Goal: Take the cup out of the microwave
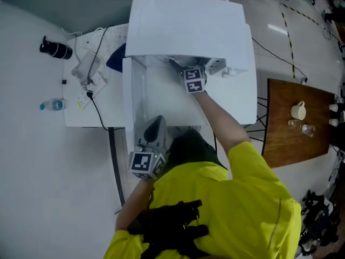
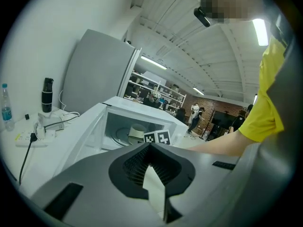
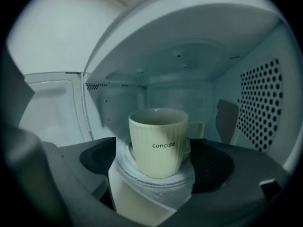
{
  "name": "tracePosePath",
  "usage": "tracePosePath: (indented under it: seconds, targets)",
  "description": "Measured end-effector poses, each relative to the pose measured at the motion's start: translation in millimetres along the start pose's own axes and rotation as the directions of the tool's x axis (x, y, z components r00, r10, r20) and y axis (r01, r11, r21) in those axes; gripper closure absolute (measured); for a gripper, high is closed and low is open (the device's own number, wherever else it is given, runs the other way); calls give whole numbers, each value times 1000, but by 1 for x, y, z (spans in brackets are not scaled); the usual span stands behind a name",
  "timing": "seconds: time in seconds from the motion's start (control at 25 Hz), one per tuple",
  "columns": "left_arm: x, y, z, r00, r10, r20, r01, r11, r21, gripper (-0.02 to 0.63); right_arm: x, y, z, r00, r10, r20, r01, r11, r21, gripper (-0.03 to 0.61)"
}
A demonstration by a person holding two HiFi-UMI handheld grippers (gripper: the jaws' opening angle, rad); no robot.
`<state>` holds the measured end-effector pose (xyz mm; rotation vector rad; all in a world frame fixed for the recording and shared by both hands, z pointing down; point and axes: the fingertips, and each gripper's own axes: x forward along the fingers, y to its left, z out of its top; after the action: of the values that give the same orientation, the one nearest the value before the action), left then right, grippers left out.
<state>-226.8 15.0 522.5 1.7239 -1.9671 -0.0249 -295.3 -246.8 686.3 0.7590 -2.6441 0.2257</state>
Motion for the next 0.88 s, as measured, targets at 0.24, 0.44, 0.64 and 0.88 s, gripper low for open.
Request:
tracePosePath:
  seconds: [0.24, 0.44, 0.64, 0.88]
  targets:
    - [0, 16, -5, 1000, 22, -18, -22, 1000, -8, 621, 26, -8, -3, 998, -57, -5, 57, 998, 5, 110]
    - [1, 25, -8, 998, 39, -52, -40, 999, -18, 621, 44, -11, -3, 996, -90, -18, 91, 996, 18, 115]
    - [2, 29, -7, 998, 40, -51, -41, 999, -24, 621, 43, -5, 1, 998, -63, -9, 63, 998, 18, 120]
    - [7, 37, -8, 998, 45, -51, -47, 999, -28, 621, 0, 48, 19, 995, 82, 49, -79, 996, -51, 120]
